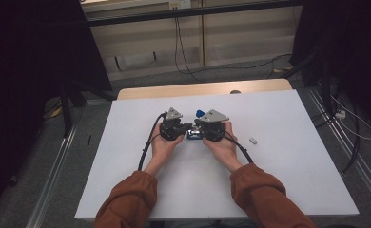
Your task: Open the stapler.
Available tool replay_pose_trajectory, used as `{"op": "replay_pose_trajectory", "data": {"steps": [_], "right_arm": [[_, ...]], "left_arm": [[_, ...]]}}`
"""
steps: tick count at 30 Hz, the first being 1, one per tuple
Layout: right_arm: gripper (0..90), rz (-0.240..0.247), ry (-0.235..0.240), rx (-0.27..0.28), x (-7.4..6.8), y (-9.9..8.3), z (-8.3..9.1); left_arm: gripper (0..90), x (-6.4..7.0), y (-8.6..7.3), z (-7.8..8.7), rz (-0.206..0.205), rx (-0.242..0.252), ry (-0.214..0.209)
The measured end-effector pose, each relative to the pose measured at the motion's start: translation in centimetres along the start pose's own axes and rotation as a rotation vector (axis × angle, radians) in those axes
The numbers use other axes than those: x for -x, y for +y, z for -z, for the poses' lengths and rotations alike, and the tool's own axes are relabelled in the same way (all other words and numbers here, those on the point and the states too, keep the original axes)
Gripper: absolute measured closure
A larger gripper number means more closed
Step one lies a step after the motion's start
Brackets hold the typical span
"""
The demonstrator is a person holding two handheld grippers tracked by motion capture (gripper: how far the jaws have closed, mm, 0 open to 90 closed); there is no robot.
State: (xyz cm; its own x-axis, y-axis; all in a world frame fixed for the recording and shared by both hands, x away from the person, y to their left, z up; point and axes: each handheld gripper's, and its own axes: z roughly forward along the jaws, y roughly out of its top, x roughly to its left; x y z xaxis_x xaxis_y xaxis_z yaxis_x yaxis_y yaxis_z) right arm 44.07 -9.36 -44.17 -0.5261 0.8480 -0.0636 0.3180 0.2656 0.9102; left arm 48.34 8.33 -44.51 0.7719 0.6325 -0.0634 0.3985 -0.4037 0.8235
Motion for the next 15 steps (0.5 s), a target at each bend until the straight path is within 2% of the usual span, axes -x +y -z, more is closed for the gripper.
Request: {"op": "replay_pose_trajectory", "data": {"steps": [15], "right_arm": [[90.0,-0.003,-0.016,0.012,0.28,0.12,0.54]], "left_arm": [[90.0,-0.02,0.02,-0.02,-0.003,0.001,-0.002]]}}
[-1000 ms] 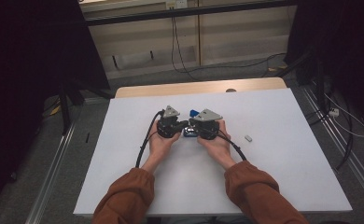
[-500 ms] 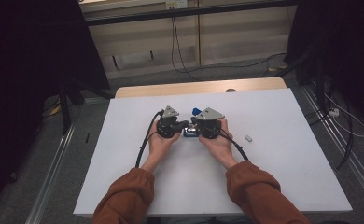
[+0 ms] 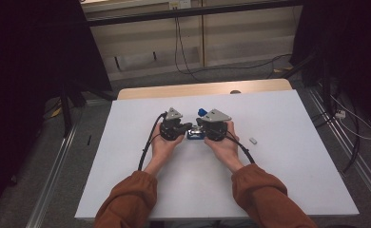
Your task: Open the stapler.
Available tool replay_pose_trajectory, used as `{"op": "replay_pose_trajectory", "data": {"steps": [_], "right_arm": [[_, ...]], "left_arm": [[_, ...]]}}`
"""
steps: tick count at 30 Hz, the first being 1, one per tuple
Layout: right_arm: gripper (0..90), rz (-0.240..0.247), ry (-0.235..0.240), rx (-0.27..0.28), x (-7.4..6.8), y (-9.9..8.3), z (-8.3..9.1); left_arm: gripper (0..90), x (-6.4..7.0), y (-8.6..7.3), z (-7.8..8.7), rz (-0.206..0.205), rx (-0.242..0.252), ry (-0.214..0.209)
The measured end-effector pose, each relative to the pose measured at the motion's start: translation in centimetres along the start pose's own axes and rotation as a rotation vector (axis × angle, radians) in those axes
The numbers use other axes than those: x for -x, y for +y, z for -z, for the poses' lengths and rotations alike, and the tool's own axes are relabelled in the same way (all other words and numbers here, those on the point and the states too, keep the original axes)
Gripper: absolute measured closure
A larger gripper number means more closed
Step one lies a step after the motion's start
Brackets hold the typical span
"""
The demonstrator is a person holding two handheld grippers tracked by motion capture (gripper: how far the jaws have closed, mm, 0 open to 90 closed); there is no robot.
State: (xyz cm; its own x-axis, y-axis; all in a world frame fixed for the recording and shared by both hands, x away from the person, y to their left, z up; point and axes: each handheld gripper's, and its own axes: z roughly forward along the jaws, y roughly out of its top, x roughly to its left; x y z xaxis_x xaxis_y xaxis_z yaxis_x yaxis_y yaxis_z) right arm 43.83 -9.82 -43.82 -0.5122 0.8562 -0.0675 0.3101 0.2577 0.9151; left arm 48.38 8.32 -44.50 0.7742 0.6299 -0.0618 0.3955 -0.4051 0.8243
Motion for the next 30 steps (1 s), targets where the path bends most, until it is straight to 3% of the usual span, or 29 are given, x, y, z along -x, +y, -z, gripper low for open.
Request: {"op": "replay_pose_trajectory", "data": {"steps": [15,21,30], "right_arm": [[90.0,-0.012,-0.021,0.005,-0.1,0.1,0.2],[90.0,-0.003,-0.053,0.021,-0.3,0.1,0.4],[90.0,-0.02,-0.065,0.037,0.6,0.4,1.0]], "left_arm": [[90.0,-0.1,0.0,0.0,0.002,0.003,-0.006],[90.0,0.0,0.0,0.0,-0.01,-0.001,-0.001],[90.0,0.0,0.0,0.0,-0.013,-0.001,0.0]]}}
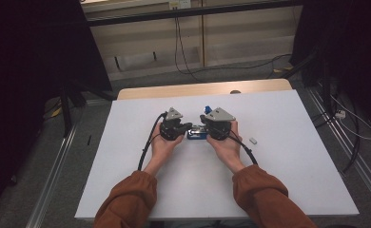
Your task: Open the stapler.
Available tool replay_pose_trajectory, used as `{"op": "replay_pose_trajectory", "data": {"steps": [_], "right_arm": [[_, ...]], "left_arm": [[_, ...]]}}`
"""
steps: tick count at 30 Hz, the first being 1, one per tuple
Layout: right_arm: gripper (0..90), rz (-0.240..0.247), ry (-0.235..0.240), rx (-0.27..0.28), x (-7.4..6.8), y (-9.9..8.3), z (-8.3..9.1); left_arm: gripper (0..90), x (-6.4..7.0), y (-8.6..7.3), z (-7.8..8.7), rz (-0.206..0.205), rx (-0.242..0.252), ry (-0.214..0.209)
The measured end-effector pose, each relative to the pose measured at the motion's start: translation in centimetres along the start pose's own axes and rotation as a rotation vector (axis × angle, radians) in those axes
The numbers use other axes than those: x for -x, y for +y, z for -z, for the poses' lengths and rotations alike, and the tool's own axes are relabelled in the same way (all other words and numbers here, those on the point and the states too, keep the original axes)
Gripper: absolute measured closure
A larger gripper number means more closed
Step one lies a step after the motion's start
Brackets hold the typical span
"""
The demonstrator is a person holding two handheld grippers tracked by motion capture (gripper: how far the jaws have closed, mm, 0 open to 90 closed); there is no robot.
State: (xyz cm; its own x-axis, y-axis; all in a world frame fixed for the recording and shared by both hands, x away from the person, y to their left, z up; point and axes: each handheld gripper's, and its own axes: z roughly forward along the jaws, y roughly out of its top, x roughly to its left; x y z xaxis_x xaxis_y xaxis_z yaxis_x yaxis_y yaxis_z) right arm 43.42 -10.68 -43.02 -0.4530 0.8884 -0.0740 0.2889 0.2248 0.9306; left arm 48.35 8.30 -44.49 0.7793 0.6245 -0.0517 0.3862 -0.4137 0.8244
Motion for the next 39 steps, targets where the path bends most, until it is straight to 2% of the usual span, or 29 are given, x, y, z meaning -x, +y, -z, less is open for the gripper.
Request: {"op": "replay_pose_trajectory", "data": {"steps": [10,25,39], "right_arm": [[90.0,-0.003,-0.011,0.005,0.1,0.0,0.2],[90.0,-0.024,-0.02,0.014,1.4,0.2,0.8],[90.0,-0.017,-0.023,0.011,1.9,0.1,1.3]], "left_arm": [[90.0,0.0,0.0,0.0,-0.005,0.004,0.0],[90.0,0.0,-0.1,0.0,-0.001,0.008,0.002],[90.0,0.1,-0.1,0.0,-0.007,0.005,0.004]]}}
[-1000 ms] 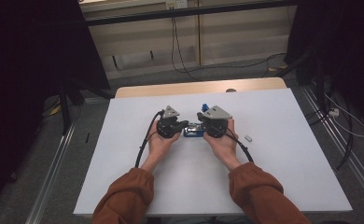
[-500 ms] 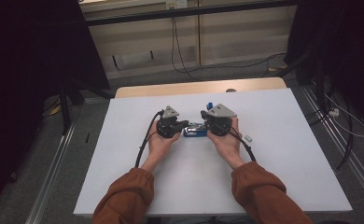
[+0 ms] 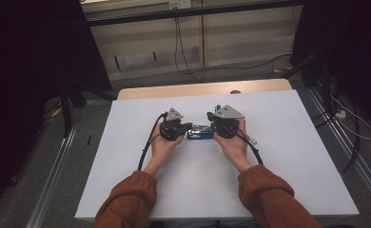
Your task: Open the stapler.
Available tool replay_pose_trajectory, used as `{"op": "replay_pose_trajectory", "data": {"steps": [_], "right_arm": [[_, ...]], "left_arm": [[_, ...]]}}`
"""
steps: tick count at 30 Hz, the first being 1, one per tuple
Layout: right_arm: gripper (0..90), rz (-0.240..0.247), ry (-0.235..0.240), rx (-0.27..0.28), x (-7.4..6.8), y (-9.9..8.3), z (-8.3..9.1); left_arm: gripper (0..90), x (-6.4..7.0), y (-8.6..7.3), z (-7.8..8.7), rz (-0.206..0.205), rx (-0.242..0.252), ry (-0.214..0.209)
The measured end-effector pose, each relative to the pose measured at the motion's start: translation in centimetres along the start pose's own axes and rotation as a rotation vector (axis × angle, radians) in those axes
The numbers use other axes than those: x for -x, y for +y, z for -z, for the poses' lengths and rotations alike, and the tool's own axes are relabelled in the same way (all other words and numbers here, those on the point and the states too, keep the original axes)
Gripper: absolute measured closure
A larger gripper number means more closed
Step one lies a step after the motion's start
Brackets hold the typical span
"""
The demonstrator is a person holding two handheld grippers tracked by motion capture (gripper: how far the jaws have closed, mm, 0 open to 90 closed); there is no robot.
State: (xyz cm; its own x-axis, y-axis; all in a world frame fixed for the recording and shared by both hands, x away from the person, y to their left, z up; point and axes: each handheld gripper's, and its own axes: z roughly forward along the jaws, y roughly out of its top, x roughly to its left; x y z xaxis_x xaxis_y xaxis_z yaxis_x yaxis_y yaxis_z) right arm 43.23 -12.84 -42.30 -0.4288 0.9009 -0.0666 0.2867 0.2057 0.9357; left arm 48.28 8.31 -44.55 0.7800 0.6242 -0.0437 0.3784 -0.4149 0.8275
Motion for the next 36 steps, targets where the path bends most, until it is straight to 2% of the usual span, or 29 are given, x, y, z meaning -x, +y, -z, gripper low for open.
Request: {"op": "replay_pose_trajectory", "data": {"steps": [7,17,20,24,31,36], "right_arm": [[90.0,-0.011,0.011,-0.004,0.2,0.0,0.1],[90.0,-0.046,-0.016,0.003,1.8,-0.2,1.0],[90.0,-0.044,-0.023,0.003,2.1,-0.2,1.2],[90.0,-0.066,-0.023,0.0,2.4,-0.3,1.4],[90.0,-0.071,-0.019,0.003,2.5,-0.4,1.4],[90.0,-0.074,-0.035,-0.003,3.0,-0.6,1.6]], "left_arm": [[90.0,0.0,0.0,0.0,0.002,0.002,0.001],[90.0,0.0,0.0,0.0,0.003,0.001,-0.001],[90.0,0.0,0.0,0.0,0.004,0.001,-0.002],[90.0,0.0,0.0,0.0,0.005,0.0,-0.001],[90.0,0.0,0.0,0.0,0.008,0.0,-0.001],[90.0,0.0,0.0,0.0,0.008,-0.001,0.0]]}}
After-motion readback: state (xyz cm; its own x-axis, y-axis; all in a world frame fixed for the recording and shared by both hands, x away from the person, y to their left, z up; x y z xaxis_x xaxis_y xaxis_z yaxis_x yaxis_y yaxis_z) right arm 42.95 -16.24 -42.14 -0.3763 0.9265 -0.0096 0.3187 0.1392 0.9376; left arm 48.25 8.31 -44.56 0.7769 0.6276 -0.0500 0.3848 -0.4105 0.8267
